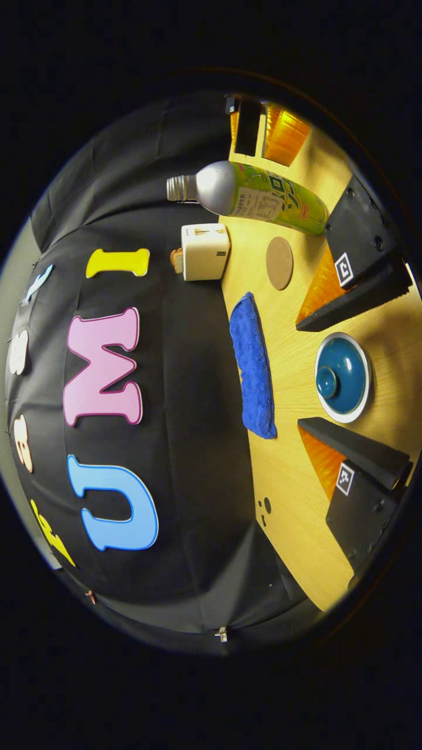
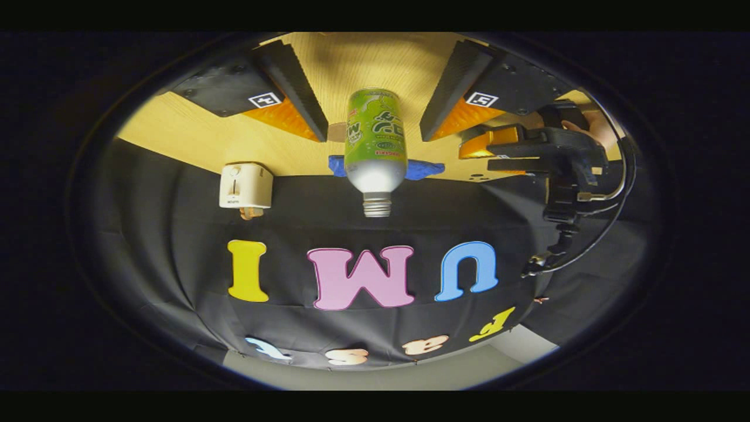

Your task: Open the teacup lid with one hand, grasp the water bottle and pour water into the teacup with the other hand; after pouring, place the water bottle on the coaster and then close the teacup lid.

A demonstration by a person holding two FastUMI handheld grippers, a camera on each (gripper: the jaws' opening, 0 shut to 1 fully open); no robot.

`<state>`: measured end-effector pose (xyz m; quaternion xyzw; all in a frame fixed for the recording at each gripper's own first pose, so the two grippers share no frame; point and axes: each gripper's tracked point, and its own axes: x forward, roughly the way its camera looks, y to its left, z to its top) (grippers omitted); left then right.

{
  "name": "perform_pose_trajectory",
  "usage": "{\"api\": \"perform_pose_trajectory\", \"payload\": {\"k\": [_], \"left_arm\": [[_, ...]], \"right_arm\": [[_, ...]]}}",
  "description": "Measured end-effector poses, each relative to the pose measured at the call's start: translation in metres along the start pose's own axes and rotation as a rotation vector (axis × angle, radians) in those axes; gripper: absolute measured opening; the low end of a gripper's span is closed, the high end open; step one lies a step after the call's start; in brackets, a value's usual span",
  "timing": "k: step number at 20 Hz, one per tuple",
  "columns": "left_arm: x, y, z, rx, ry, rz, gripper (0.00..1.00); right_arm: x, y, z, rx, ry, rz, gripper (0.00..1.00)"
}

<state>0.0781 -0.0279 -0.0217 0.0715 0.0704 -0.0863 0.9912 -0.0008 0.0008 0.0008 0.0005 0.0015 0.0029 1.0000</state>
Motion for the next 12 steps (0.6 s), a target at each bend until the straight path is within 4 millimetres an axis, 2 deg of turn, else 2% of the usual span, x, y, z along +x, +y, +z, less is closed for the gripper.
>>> {"api": "perform_pose_trajectory", "payload": {"k": [6, 12], "left_arm": [[0.016, 0.000, -0.006, 0.012, 0.058, -0.005, 0.76], [0.020, 0.000, -0.011, 0.002, 0.092, -0.007, 0.58]], "right_arm": [[0.000, 0.001, 0.001, -0.001, 0.000, 0.004, 0.98], [-0.001, 0.002, 0.000, 0.000, 0.000, 0.013, 0.98]]}}
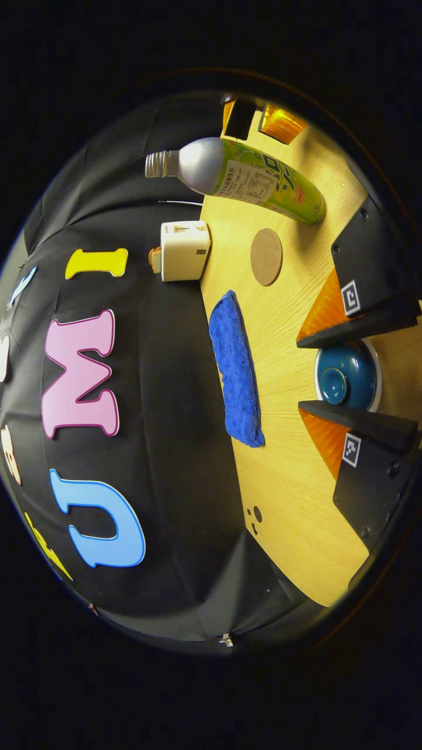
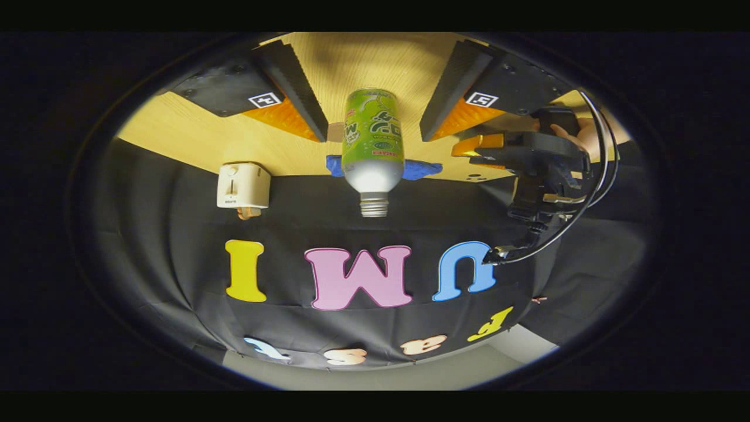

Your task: Open the teacup lid with one hand, grasp the water bottle and pour water into the teacup with the other hand; after pouring, place the water bottle on the coaster and then close the teacup lid.

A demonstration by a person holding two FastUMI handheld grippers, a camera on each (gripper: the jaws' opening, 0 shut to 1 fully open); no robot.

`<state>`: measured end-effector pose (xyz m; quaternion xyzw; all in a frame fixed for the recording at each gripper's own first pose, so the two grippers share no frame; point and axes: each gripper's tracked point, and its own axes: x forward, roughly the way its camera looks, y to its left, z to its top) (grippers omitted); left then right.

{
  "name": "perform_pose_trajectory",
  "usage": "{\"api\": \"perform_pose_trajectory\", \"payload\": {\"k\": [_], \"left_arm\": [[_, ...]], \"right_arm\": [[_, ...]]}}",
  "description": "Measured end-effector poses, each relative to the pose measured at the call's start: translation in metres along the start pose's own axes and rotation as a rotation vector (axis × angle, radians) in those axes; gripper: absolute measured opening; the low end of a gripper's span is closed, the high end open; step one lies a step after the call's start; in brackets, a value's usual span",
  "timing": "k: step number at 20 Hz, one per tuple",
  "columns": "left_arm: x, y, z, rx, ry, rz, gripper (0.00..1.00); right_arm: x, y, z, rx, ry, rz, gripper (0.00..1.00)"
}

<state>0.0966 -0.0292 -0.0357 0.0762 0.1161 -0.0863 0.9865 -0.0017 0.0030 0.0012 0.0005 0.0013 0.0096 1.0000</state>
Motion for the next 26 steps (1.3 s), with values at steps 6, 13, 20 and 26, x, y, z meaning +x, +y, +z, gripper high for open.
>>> {"api": "perform_pose_trajectory", "payload": {"k": [6, 13, 20, 26], "left_arm": [[0.000, 0.008, 0.000, -0.022, -0.008, 0.042, 0.35], [-0.019, 0.016, 0.017, -0.018, -0.146, 0.112, 0.32], [-0.046, 0.038, 0.017, -0.146, -0.238, 0.161, 0.32], [-0.078, 0.073, 0.003, -0.133, -0.238, 0.194, 0.32]], "right_arm": [[0.000, 0.000, 0.001, 0.000, -0.001, 0.000, 0.98], [-0.001, 0.000, 0.000, 0.000, 0.000, 0.001, 0.98], [0.003, -0.002, 0.000, 0.000, 0.000, -0.008, 0.98], [0.009, -0.001, 0.000, 0.000, 0.002, -0.009, 0.98]]}}
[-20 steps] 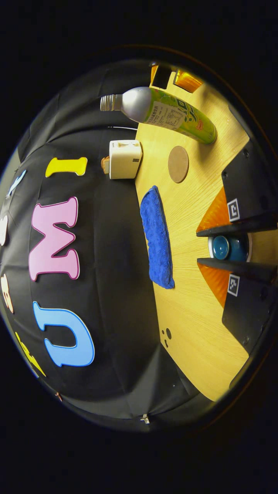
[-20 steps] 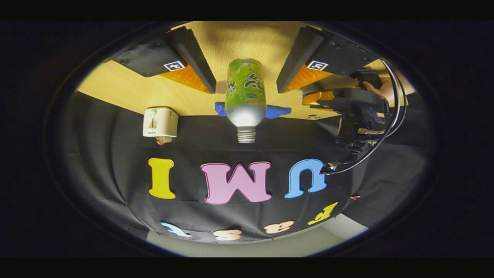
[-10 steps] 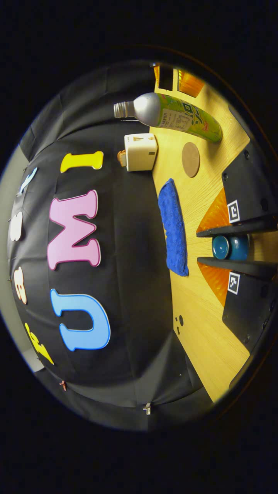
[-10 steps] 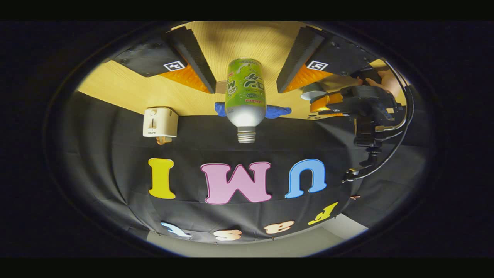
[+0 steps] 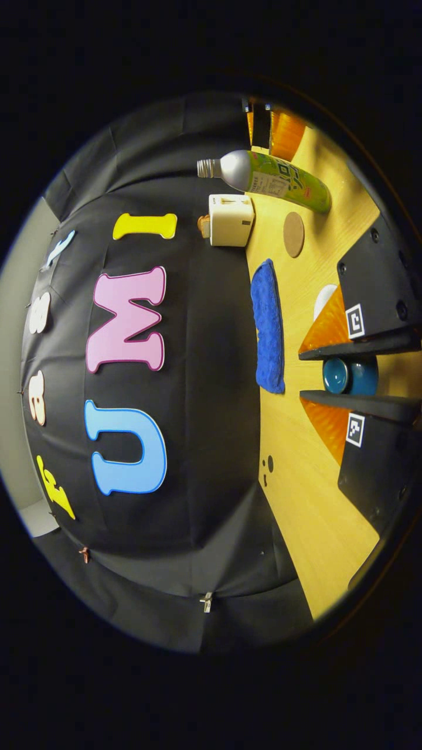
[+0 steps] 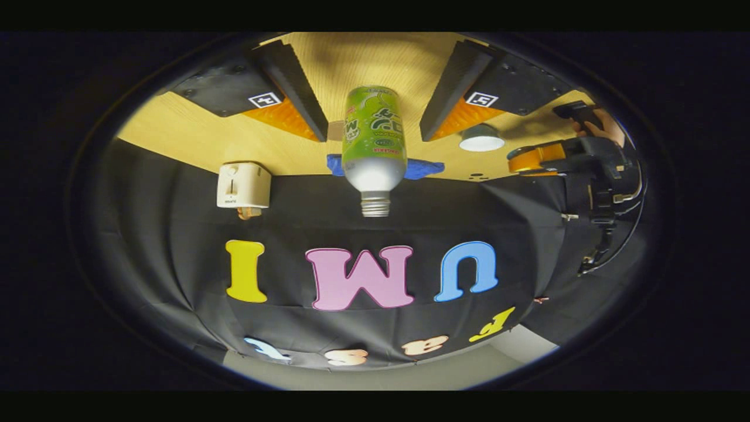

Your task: Open the teacup lid with one hand, grasp the water bottle and pour water into the teacup with the other hand; after pouring, place the water bottle on the coaster and then close the teacup lid.

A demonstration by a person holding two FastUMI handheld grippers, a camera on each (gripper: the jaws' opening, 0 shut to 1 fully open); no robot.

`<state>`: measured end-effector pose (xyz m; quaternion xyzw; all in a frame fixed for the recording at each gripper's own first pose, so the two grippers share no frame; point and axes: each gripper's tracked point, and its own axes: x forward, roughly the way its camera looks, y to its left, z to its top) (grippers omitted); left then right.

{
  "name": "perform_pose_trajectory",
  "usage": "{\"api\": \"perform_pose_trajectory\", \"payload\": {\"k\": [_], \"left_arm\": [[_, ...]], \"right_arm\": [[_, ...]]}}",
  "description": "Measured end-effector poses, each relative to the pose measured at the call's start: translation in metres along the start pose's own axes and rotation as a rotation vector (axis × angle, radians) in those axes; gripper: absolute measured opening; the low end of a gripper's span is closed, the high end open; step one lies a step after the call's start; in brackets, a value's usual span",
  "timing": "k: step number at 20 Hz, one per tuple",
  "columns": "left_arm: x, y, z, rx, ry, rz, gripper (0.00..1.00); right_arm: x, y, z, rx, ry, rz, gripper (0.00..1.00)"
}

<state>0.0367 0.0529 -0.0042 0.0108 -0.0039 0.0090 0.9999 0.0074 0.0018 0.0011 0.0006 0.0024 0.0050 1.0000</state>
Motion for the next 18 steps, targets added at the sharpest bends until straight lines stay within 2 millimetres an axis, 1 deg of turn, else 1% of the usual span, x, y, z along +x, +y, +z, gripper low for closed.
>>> {"api": "perform_pose_trajectory", "payload": {"k": [2, 5, 7, 8, 9, 10, 12, 18], "left_arm": [[-0.002, 0.017, -0.001, -0.015, -0.001, 0.010, 0.32], [0.001, 0.040, -0.004, -0.013, 0.001, 0.010, 0.32], [0.005, 0.051, -0.003, -0.023, 0.000, 0.014, 0.32], [0.004, 0.054, -0.004, -0.020, 0.003, 0.018, 0.34], [0.007, 0.054, -0.004, -0.020, 0.002, 0.014, 0.32], [0.006, 0.053, -0.004, -0.020, 0.002, 0.007, 0.34], [0.007, 0.050, -0.003, -0.020, 0.002, -0.007, 0.32], [0.007, 0.048, -0.003, -0.019, 0.001, -0.019, 0.32]], "right_arm": [[0.003, 0.001, 0.000, -0.001, 0.000, -0.005, 0.98], [0.008, -0.005, 0.001, -0.001, -0.003, -0.031, 0.98], [0.014, -0.006, 0.000, -0.002, -0.003, -0.049, 0.96], [0.017, -0.005, 0.000, -0.002, -0.002, -0.050, 0.98], [0.023, -0.003, -0.001, -0.001, 0.000, -0.044, 0.98], [0.028, 0.000, -0.001, -0.002, 0.001, -0.039, 0.98], [0.035, 0.002, -0.001, -0.002, 0.000, -0.034, 0.98], [0.061, -0.003, -0.002, -0.001, 0.002, -0.060, 0.98]]}}
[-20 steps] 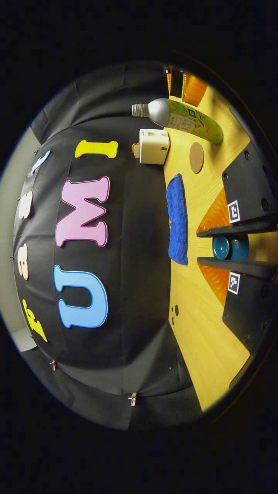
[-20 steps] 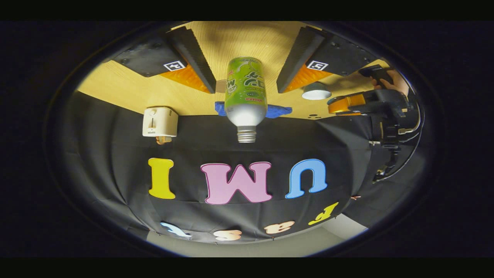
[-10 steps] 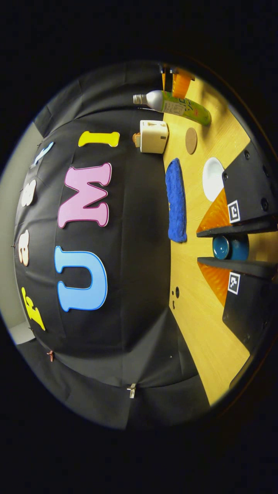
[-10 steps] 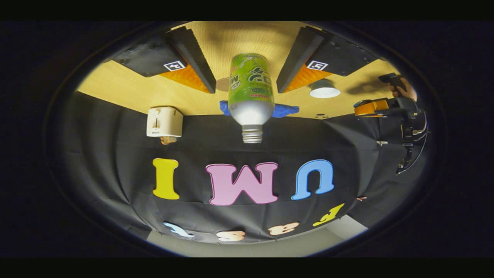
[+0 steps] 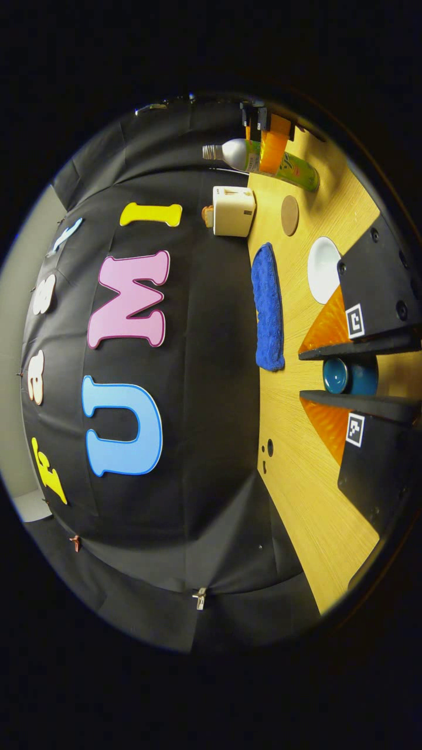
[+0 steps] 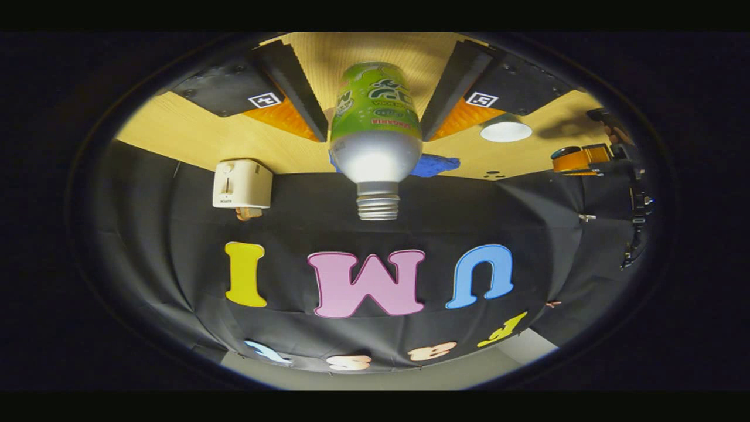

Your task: Open the teacup lid with one hand, grasp the water bottle and pour water into the teacup with the other hand; after pouring, place the water bottle on the coaster and then close the teacup lid.

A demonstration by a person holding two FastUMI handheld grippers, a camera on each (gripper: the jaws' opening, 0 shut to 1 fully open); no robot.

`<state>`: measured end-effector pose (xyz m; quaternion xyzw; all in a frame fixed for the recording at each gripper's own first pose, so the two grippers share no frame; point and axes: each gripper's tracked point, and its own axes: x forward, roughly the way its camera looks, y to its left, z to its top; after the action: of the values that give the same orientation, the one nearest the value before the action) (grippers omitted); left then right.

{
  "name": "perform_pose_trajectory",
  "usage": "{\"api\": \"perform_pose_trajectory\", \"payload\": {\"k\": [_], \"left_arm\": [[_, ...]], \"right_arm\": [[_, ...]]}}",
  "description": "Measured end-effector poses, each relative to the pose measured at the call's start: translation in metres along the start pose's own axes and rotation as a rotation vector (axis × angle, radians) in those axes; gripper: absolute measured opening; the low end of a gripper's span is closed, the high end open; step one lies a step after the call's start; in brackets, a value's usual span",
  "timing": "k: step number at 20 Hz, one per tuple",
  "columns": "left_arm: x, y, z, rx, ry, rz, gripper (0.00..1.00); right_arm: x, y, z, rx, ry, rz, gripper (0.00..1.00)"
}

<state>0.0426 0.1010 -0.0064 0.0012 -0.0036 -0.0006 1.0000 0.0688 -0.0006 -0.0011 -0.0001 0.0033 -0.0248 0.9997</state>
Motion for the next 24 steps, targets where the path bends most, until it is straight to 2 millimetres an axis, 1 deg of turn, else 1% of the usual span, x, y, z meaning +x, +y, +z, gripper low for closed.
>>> {"api": "perform_pose_trajectory", "payload": {"k": [4, 7, 9, 10, 11, 14, 17, 18, 19, 22, 23, 24], "left_arm": [[0.000, -0.002, 0.001, 0.000, 0.000, -0.007, 0.32], [0.001, -0.002, 0.001, 0.000, 0.000, -0.013, 0.34], [0.000, -0.004, 0.001, 0.001, 0.000, -0.020, 0.32], [0.000, -0.004, 0.002, 0.001, 0.000, -0.021, 0.32], [0.001, -0.004, 0.001, 0.001, 0.000, -0.021, 0.32], [0.000, -0.004, 0.001, 0.001, 0.000, -0.021, 0.32], [0.000, -0.004, 0.001, 0.001, 0.000, -0.021, 0.34], [0.000, -0.004, 0.002, 0.001, 0.000, -0.021, 0.31], [0.000, -0.004, 0.001, 0.001, 0.000, -0.021, 0.34], [0.000, -0.005, 0.002, 0.000, 0.001, -0.021, 0.32], [0.000, -0.004, 0.001, 0.000, 0.001, -0.021, 0.32], [0.000, -0.004, 0.002, 0.000, 0.001, -0.021, 0.32]], "right_arm": [[0.008, -0.004, 0.000, -0.001, -0.001, -0.017, 0.98], [0.013, 0.006, -0.001, 0.001, 0.004, 0.032, 0.98], [0.015, -0.001, 0.000, 0.000, 0.000, 0.016, 0.97], [0.016, -0.001, -0.001, 0.000, 0.000, 0.010, 0.89], [0.017, -0.001, -0.002, 0.001, 0.001, 0.011, 0.84], [0.017, 0.000, -0.002, 0.000, 0.002, 0.014, 0.83], [0.016, 0.007, -0.001, 0.002, 0.002, 0.051, 0.83], [0.017, 0.011, -0.002, 0.002, 0.001, 0.070, 0.83], [0.017, 0.011, -0.001, 0.003, 0.002, 0.080, 0.83], [0.014, 0.010, -0.002, 0.001, 0.004, 0.082, 0.80], [0.017, 0.010, -0.002, -0.002, 0.003, 0.080, 0.79], [0.017, 0.011, -0.001, -0.011, 0.006, 0.080, 0.76]]}}
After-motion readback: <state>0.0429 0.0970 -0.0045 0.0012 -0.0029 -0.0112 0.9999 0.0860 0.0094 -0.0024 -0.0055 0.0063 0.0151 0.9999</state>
